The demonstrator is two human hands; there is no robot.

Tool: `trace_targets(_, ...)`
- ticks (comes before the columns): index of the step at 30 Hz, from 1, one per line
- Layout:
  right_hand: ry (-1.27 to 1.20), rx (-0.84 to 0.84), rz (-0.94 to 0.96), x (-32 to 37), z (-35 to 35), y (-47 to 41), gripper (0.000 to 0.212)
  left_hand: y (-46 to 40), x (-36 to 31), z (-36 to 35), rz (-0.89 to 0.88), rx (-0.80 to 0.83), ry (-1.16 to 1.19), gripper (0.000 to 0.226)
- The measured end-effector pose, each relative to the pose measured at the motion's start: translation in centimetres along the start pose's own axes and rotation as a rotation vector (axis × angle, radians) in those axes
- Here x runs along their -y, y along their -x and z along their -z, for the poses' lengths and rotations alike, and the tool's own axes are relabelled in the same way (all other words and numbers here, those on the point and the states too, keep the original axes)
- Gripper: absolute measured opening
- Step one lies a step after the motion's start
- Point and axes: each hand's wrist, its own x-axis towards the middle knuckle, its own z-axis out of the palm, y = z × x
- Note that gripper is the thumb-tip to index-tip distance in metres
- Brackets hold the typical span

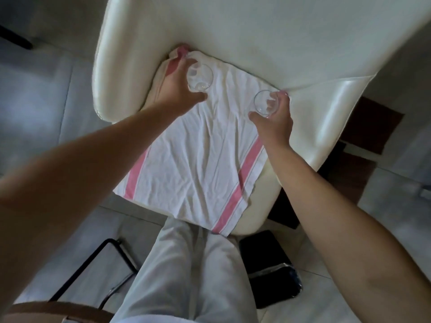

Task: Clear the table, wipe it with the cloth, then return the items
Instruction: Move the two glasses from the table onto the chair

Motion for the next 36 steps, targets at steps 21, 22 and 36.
trace_targets(21, 0.097, 0.116, -0.038, -3.9, -2.1, -2.4, 0.075, -1.2, 2.3, -4.2, 0.013, 0.232, -0.229, 0.069)
trace_targets(22, 0.097, 0.119, -0.039, -4.0, -2.2, -2.3, 0.078, -1.1, 2.4, -4.2, 0.002, 0.230, -0.241, 0.069)
trace_targets(36, 0.103, 0.122, -0.017, -3.6, -2.1, -1.8, 0.100, -0.8, 2.0, -4.2, -0.039, 0.210, -0.232, 0.088)
